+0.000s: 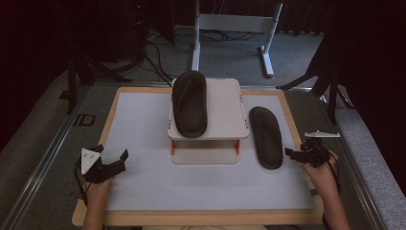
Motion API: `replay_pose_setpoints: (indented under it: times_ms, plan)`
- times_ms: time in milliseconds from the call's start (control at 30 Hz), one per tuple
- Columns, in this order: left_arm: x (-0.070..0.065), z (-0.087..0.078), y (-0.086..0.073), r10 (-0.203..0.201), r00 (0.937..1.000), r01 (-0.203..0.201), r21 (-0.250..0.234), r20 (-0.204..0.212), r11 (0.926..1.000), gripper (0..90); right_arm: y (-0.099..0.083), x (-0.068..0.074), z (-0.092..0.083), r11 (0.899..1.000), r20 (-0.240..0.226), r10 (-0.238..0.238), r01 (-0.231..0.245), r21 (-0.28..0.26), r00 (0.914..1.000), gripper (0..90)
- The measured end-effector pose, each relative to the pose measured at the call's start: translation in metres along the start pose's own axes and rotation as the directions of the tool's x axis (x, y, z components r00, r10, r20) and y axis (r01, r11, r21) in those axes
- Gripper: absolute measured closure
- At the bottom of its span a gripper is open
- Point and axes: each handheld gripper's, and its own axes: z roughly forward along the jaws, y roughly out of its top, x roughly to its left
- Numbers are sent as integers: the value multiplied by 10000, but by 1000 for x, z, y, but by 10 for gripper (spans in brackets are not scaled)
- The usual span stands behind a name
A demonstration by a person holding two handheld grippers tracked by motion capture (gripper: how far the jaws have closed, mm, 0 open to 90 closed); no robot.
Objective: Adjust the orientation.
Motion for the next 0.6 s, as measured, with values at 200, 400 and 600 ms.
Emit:
replay_pose_setpoints:
  times_ms: [200,400,600]
  plan:
    - [0,0,0,23,10000,-23,26,3,10000,21,19,-3,3,9986,-91,199,-195,483,9998,340]
    - [0,0,0,18,10000,-18,35,2,10000,21,34,-7,8,9920,-378,531,-483,1169,9979,344]
    - [0,1,0,25,10000,-25,91,14,10000,21,48,-5,18,9800,-556,387,-270,1971,9977,352]
